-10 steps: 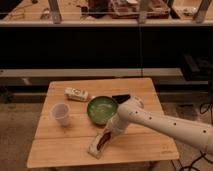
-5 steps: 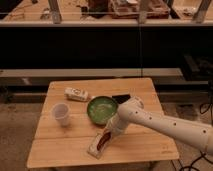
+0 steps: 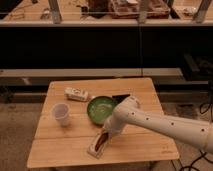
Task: Place the pepper on the white sponge
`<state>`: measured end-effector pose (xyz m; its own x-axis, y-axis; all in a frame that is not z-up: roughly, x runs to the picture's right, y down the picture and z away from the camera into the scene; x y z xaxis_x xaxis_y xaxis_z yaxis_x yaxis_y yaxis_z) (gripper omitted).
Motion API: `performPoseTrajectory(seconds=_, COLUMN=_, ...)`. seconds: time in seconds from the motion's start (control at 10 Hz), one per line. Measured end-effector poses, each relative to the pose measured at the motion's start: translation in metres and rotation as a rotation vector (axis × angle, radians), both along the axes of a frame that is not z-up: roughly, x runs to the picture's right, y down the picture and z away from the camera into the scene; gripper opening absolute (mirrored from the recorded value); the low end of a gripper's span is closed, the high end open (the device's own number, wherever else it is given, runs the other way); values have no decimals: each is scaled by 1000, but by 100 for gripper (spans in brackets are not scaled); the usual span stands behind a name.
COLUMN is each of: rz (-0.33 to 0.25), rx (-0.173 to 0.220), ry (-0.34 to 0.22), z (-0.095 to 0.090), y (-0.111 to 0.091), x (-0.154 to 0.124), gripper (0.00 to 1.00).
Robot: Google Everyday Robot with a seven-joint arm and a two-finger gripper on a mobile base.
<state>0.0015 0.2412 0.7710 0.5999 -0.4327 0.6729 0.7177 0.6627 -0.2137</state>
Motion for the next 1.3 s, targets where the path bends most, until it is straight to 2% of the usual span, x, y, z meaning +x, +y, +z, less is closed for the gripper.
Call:
performPoseTrajectory(seconds=0.8, rz=-36, rx=40, ry=-47, z=-20, y=3, x=-9, gripper=18)
performPoseTrajectory(seconds=1.2, rz=-61, rx=49, ry=-73, z=-26, y=5, x=-18, gripper=18)
performPoseTrajectory(seconds=1.3, rz=-82, rx=53, ry=-90, z=-27, y=7, x=-27, gripper=18)
